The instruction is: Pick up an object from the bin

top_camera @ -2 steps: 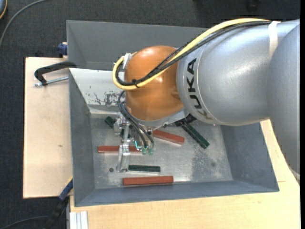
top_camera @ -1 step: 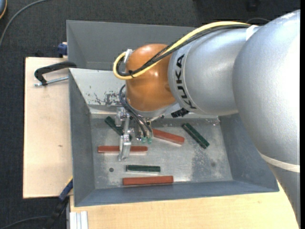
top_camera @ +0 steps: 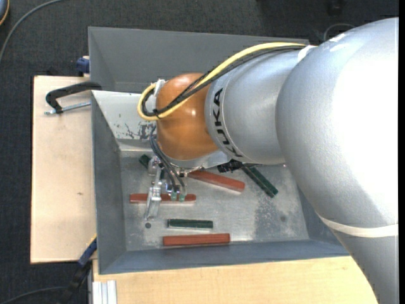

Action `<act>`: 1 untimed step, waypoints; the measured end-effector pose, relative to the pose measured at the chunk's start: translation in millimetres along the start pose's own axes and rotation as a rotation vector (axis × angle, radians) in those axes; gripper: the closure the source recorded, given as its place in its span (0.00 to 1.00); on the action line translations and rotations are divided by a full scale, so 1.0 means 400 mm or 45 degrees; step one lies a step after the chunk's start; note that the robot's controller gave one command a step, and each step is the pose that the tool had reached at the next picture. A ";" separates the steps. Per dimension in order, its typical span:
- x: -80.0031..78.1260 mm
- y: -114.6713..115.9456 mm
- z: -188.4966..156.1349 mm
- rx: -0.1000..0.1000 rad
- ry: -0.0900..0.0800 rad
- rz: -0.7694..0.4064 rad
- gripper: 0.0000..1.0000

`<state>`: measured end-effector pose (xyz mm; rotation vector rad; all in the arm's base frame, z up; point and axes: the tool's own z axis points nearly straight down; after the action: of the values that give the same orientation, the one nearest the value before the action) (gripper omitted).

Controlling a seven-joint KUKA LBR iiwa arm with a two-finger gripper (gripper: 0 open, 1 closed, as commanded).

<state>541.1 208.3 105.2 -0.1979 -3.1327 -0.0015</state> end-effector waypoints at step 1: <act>0.007 -0.056 0.012 0.001 -0.002 0.030 0.00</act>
Offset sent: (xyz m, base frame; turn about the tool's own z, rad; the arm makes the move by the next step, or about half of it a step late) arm -0.0058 -0.0217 -0.0052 0.0232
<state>535.4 186.6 100.5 -0.2355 -3.1313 -0.0007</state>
